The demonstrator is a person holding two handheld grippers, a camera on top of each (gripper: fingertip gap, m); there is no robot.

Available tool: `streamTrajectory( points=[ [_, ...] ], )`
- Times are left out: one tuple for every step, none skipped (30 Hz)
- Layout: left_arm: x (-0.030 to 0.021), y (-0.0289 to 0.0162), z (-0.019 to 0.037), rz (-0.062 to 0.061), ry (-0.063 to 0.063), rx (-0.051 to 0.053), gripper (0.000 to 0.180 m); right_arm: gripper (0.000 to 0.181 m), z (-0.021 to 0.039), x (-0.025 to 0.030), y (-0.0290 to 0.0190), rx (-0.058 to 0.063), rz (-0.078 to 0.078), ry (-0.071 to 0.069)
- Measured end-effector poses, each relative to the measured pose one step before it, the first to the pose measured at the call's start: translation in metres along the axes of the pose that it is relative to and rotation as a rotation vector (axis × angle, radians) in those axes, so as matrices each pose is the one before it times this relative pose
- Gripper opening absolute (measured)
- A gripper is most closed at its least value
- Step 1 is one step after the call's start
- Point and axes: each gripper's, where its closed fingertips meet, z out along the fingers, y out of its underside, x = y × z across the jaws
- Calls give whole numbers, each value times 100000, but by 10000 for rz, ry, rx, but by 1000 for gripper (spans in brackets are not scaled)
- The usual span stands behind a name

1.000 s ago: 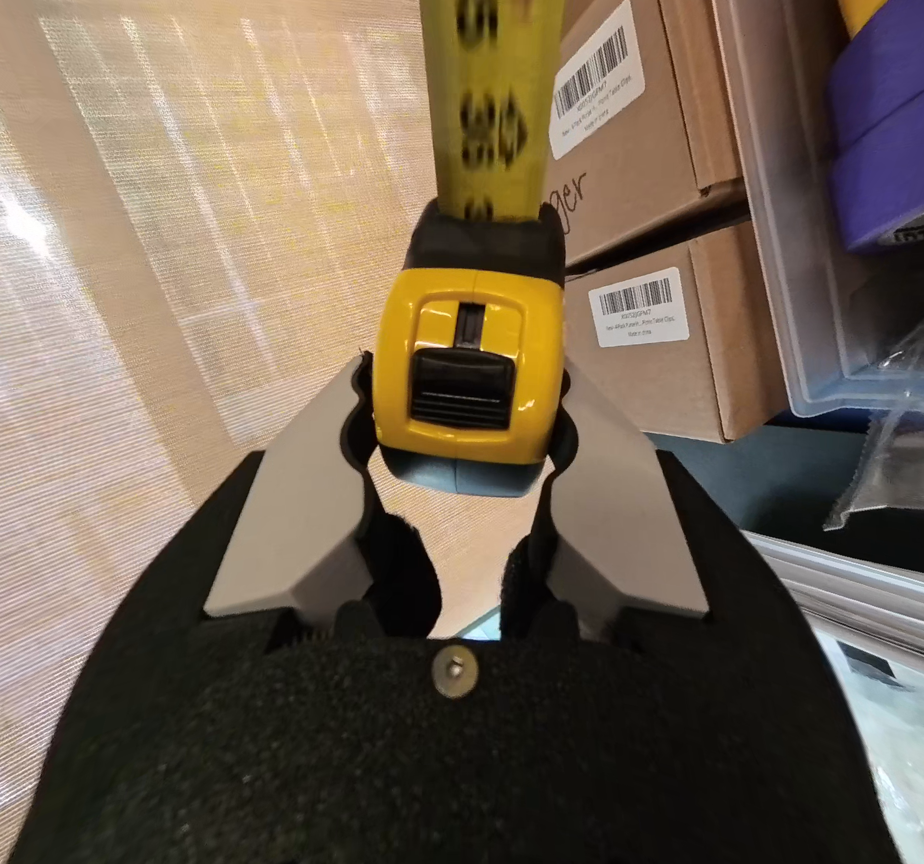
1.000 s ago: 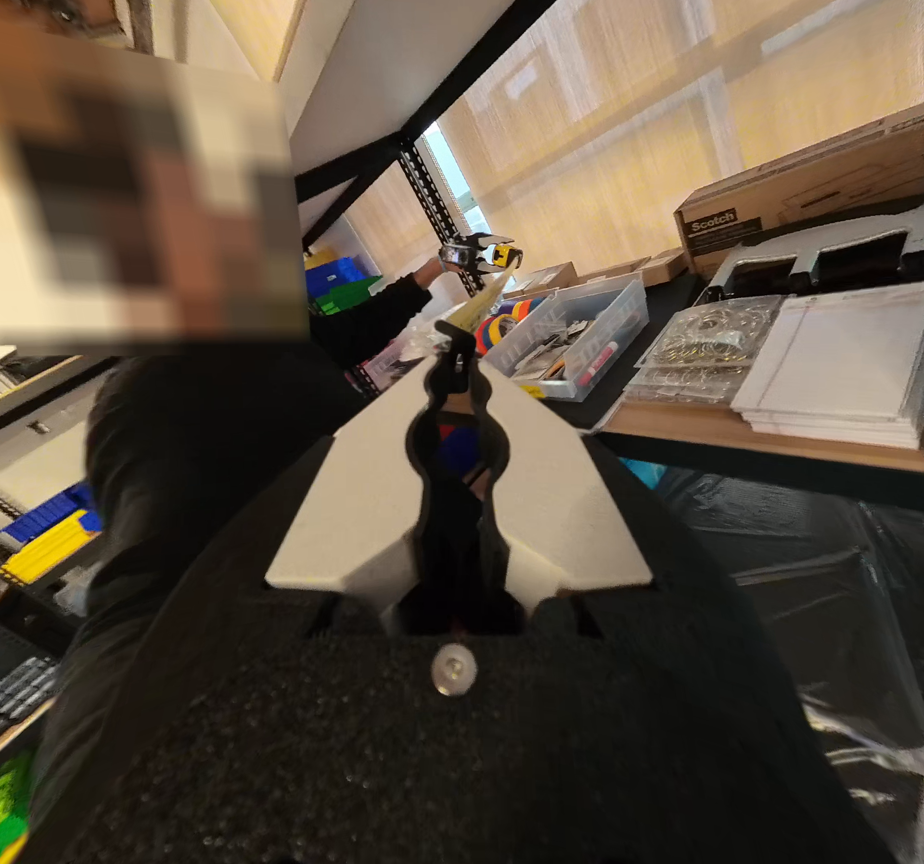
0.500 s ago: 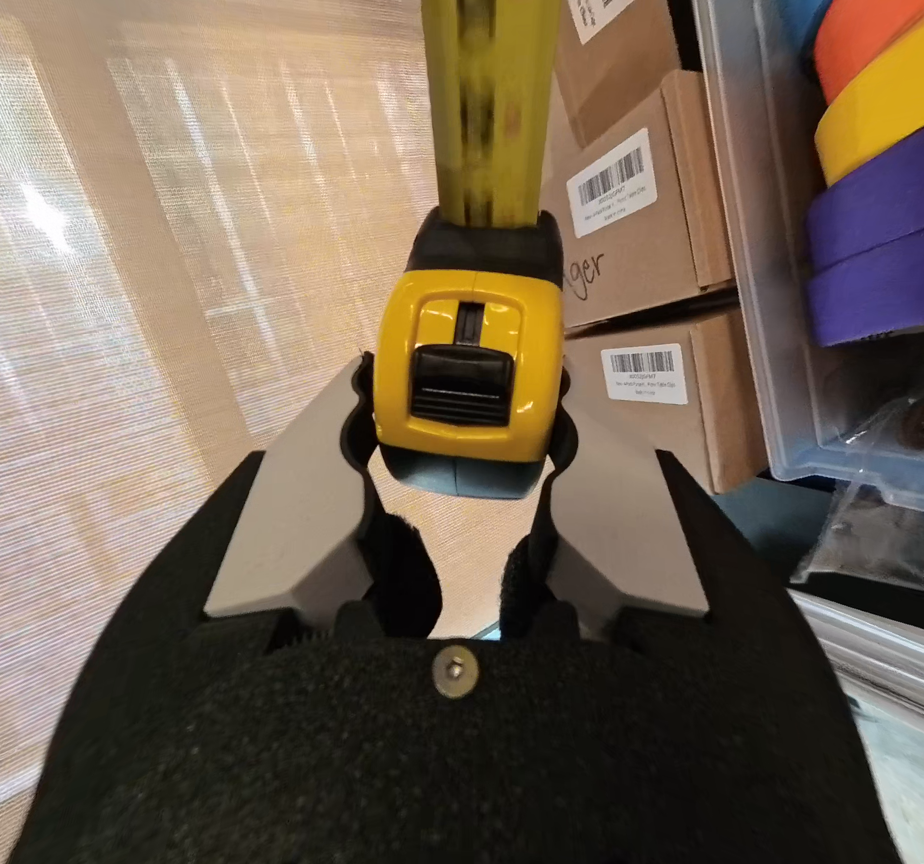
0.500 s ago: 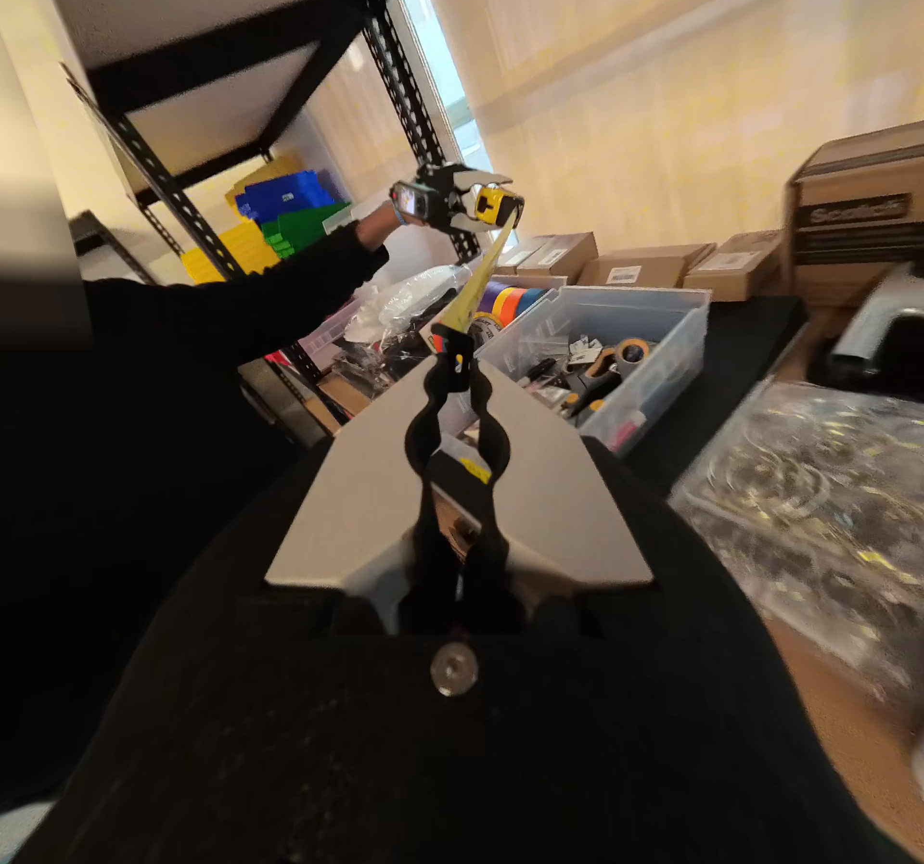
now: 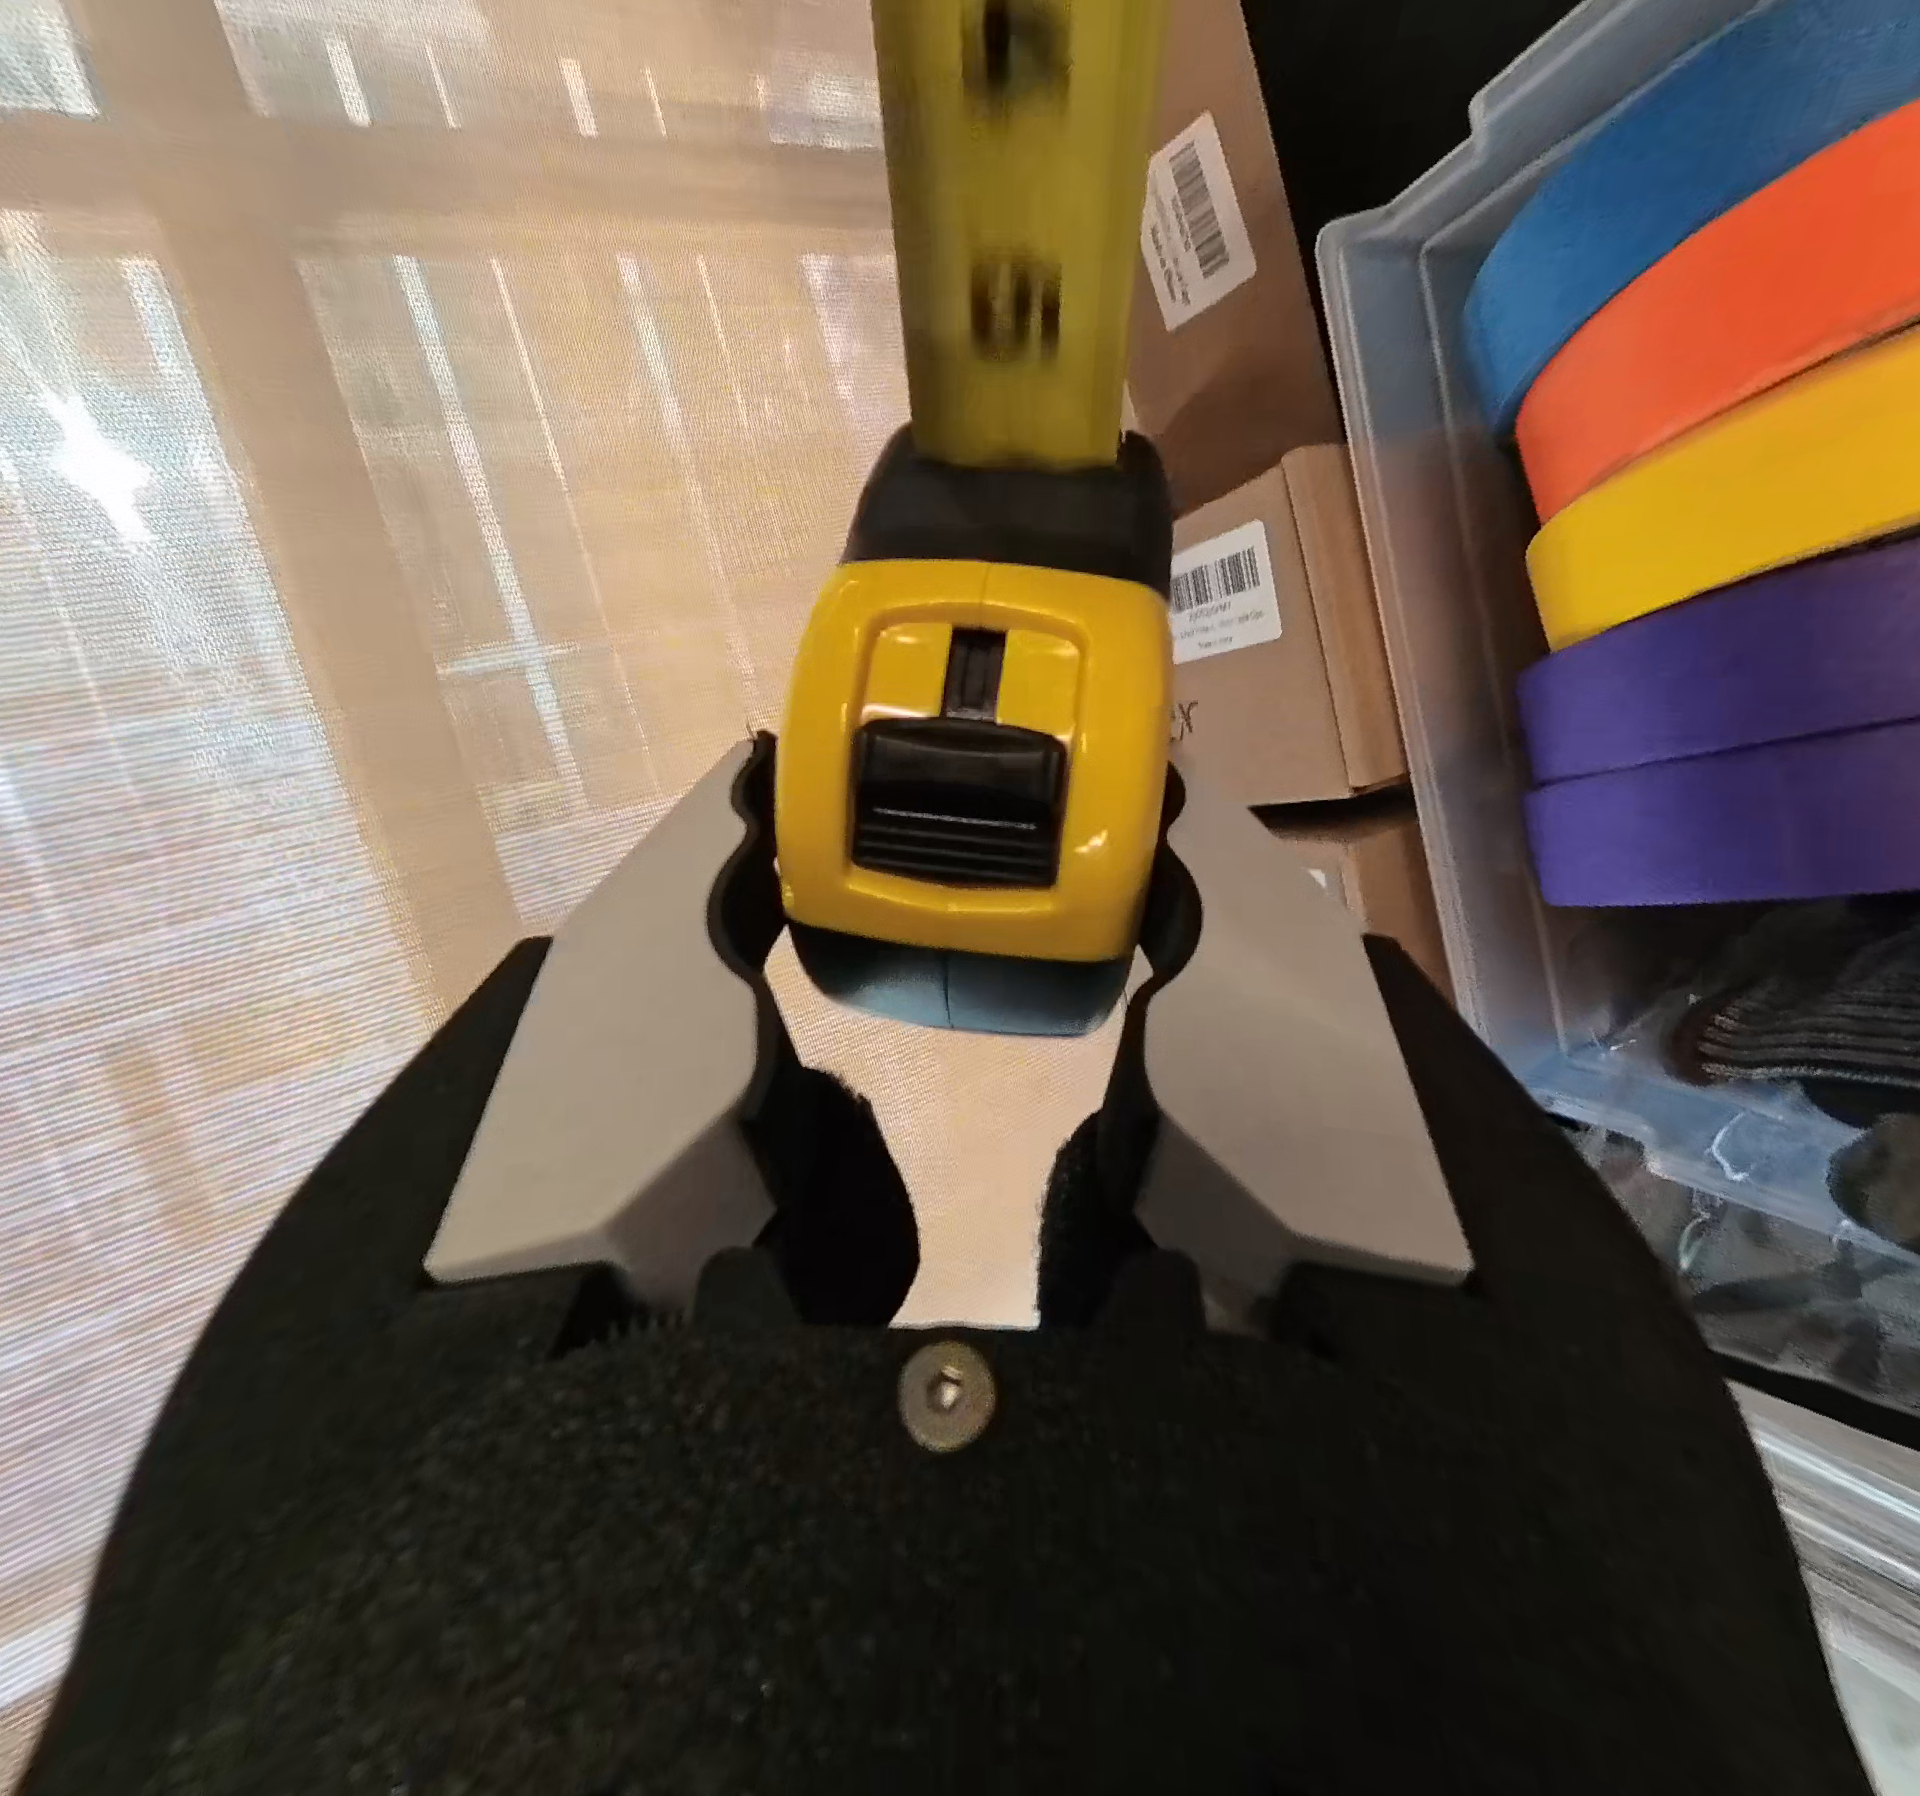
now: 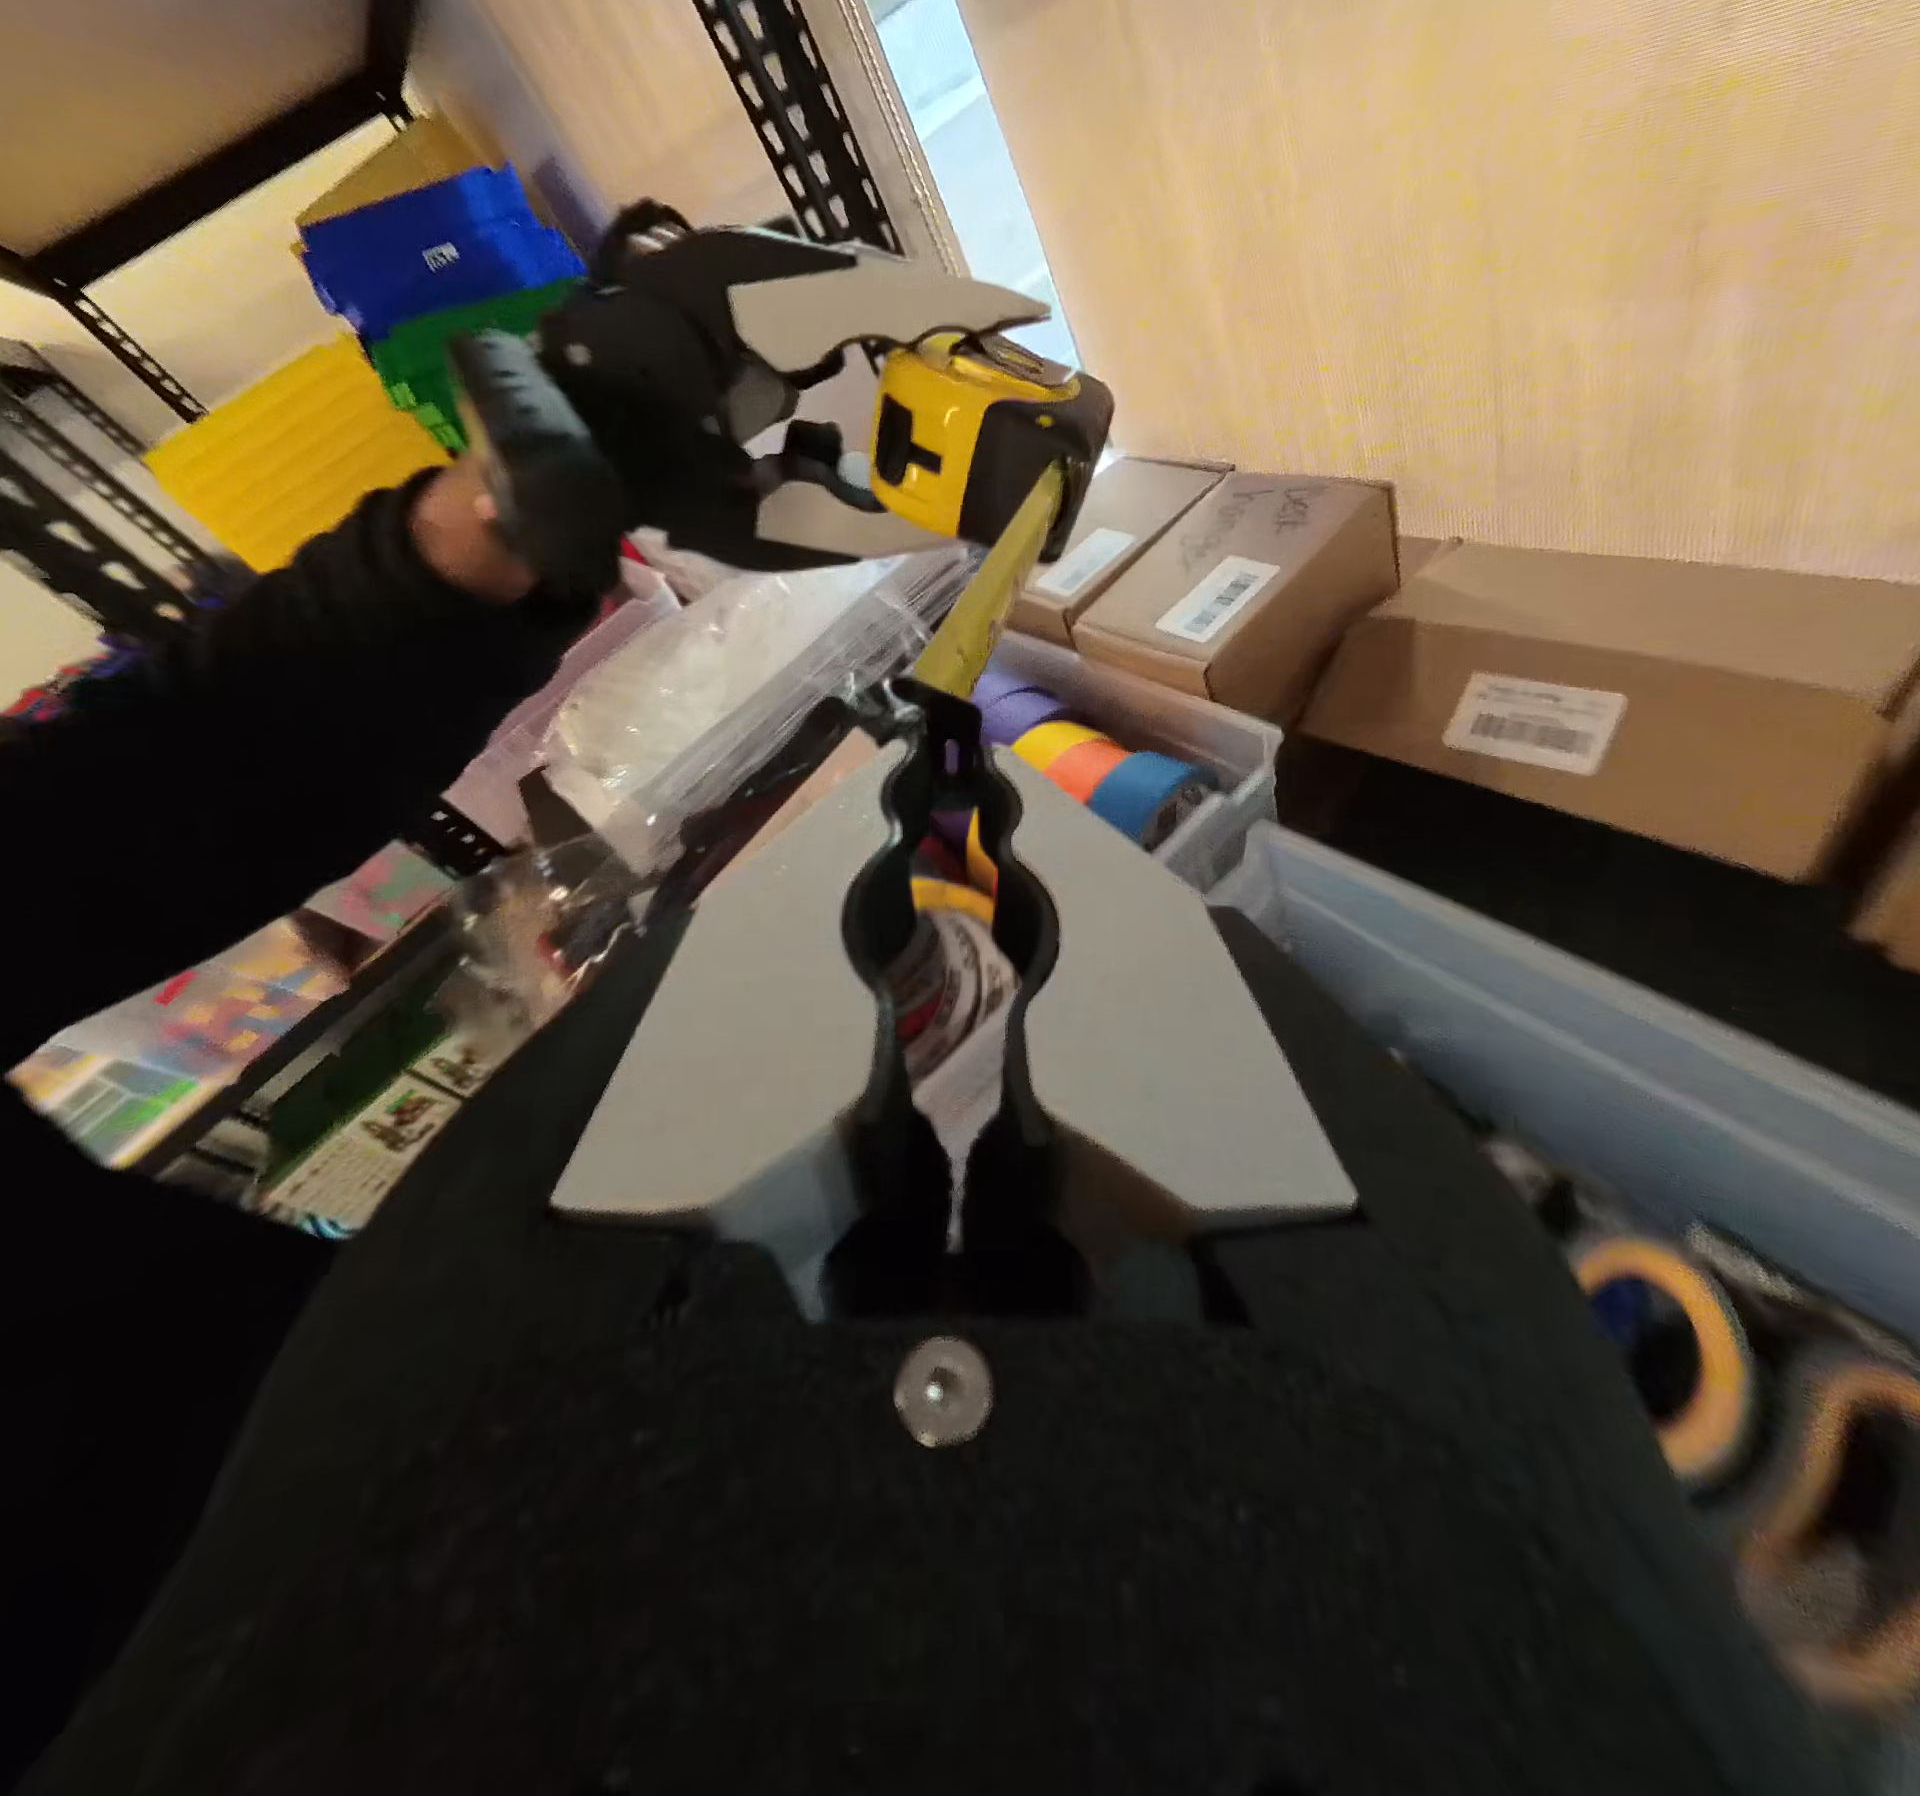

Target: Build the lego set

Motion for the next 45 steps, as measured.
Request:
streamTrajectory(
  points=[
    [-51, -323, -102, 41, -15, 22, 66, 7, 1990, 134, -71, -166, -54, 6],
    [-49, -309, -99, 65, -24, 47, 66, 7, 1981, 56, -192, -95, -11, 3],
    [-89, -218, -87, 65, -30, 35, 66, 7, 1769, 115, -201, -50, 12, 59],
    [-43, -324, -127, 92, -35, 33, 66, 7, 1656, 121, -222, -35, -130, 123],
    [-13, -406, -142, 85, -36, 37, 66, 7, 1506, 315, -213, -35, -159, 249],
    [-36, -563, -198, 68, -54, 157, 65, 7, 1290, 434, -144, 2, 52, 315],
    [-89, -61, -196, 117, -73, -161, 65, 8, 744, 1087, -84, 24, 89, 630],
    [-158, 485, -129, 262, -144, -387, 65, 8, 625, 49, -176, 120, 45, -84],
    [-134, 437, -116, 225, -160, -156, 65, 8, 433, -142, -65, 141, 178, -237],
    [54, 331, -125, -89, -1, 43, 65, 8, 289, -163, -103, 184, 146, -170],
    [225, 306, -89, -273, 157, 91, 65, 8, 238, -241, -50, 127, 50, -133],
    [290, 340, -46, -198, 174, 67, 65, 9, 241, -186, 77, 13, -113, -66],
    [286, 361, -16, -85, 144, -20, 65, 13, 110, 70, -120, 125, -233, 141],
    [276, 401, 34, -44, 133, -87, 65, 21, -67, -8, -297, 208, -268, 81],
    [292, 432, 45, -77, 177, -78, 65, 26, -237, -157, -164, 64, -162, -52],
    [284, 435, 65, -154, 243, -30, 65, 27, -483, -158, -120, 8, -88, -87],
    [284, 445, 79, -229, 308, 0, 66, 30, -729, -98, -170, 68, -52, -16],
    [191, 481, 85, -287, 343, -12, 65, 31, -969, -341, -201, 112, -51, -106],
    [95, 544, 122, -300, 350, -62, 65, 31, -1176, -445, -158, 119, -71, -121],
    [-22, 584, 183, -263, 346, -125, 66, 31, -1302, -392, 75, 55, -34, -13],
    [-125, 568, 269, -247, 340, -162, 65, 31, -1426, -476, 215, 42, 6, -15],
    [-120, 544, 383, -297, 407, -202, 65, 31, -1511, -734, 221, 135, 5, -122],
    [-134, 438, 484, -283, 435, -185, 65, 32, -1434, -924, 339, 140, 14, -184],
    [-110, 429, 609, -281, 475, -228, 65, 32, -1442, -1066, 639, 29, 33, -167],
    [-53, 403, 688, -247, 524, -270, 65, 32, -1385, -1080, 883, -54, 38, -98],
    [-71, 337, 733, -160, 491, -257, 65, 32, -1288, -1267, 964, -80, -4, -138],
    [-102, 306, 792, -176, 468, -288, 65, 33, -1338, -1383, 967, -10, -98, -142],
    [-117, 252, 812, -179, 448, -282, 65, 33, -1336, -1289, 892, 45, -32, -46],
    [-123, 203, 796, -158, 425, -258, 65, 34, -1374, -1293, 875, 87, 16, -33],
    [-137, 181, 775, -163, 397, -253, 65, 34, -1266, -1303, 859, 83, 51, -47],
    [-202, 187, 707, -163, 335, -278, 65, 34, -1338, -1133, 776, 107, 80, -8],
    [-248, 180, 598, -189, 279, -288, 65, 33, -1326, -965, 720, 161, 142, 41],
    [-235, 116, 433, -184, 253, -220, 65, 33, -1320, -826, 780, 161, 213, 36],
    [-87, 38, 256, -197, 327, -130, 65, 33, -1239, -663, 892, 139, 311, 43],
    [79, -44, 99, -222, 426, -24, 65, 34, -1234, -542, 1017, 107, 320, 48],
    [251, -104, 0, -239, 510, 48, 65, 34, -1179, -304, 1160, 33, 277, 110],
    [350, -165, -80, -147, 502, 82, 65, 34, -1084, -14, 1282, -73, 265, 223],
    [353, -202, -44, -21, 370, 95, 65, 34, -1006, 121, 1254, -100, 251, 266],
    [284, -187, 55, 44, 235, 31, 65, 34, -963, 143, 1144, -55, 233, 207],
    [206, -151, 209, 147, 66, -53, 66, 34, -868, 10, 973, 14, 222, 137],
    [101, -399, 117, 128, -38, 72, 66, 34, -786, 46, 724, 99, 206, 134],
    [75, -501, 38, 21, -30, 139, 66, 34, -684, 81, 487, 140, 175, 126],
    [162, -322, 100, -35, 23, 28, 66, 36, -523, 123, 296, 136, 105, 105],
    [182, -207, 108, -30, 4, -54, 67, 37, -422, 125, 204, 115, 55, 105],
    [182, -176, 144, 129, -48, -161, 67, 39, -240, 301, 83, 73, 31, 151]
  ],
)
